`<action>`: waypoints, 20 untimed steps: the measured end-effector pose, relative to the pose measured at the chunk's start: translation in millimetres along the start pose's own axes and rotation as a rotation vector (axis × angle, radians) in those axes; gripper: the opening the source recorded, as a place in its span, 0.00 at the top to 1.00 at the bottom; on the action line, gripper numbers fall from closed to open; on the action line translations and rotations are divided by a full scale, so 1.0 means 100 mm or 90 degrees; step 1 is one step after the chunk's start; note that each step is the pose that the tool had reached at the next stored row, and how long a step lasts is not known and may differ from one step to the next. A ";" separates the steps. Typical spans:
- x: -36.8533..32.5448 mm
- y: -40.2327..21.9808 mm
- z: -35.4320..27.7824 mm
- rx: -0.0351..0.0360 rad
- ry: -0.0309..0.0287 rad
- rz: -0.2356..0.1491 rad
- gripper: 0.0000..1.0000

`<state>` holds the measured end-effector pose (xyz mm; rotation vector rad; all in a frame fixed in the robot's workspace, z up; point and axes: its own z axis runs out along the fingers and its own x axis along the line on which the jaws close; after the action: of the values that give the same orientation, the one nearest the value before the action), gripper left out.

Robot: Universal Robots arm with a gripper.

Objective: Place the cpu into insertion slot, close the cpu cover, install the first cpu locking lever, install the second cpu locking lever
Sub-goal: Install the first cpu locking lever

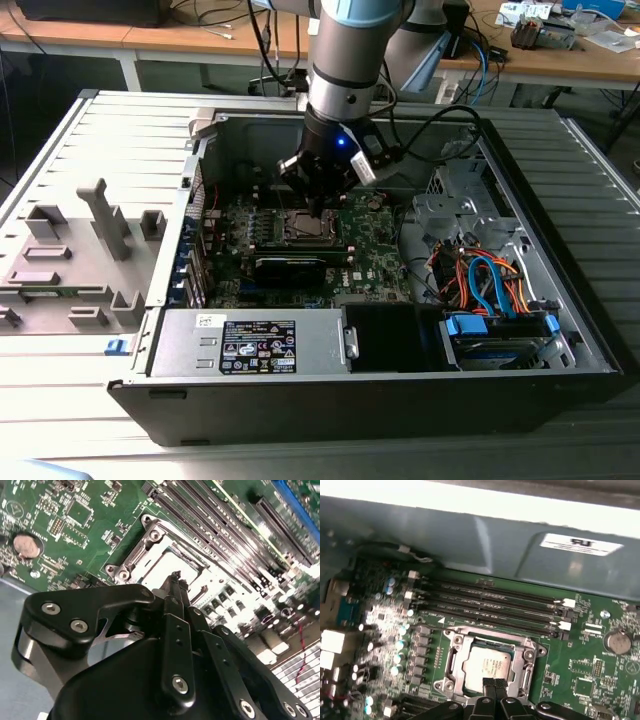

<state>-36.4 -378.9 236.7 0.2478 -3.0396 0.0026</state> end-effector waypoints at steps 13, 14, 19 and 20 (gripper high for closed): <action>0.060 0.010 0.005 -0.0003 0.0000 0.003 0.89; 0.064 0.010 0.006 -0.0003 0.0000 0.003 0.89; 0.082 0.013 0.007 -0.0003 0.0000 0.003 0.89; 0.082 0.013 0.007 -0.0003 0.0000 0.003 0.89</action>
<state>-44.7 -378.9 236.7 0.2415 -3.0400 0.0023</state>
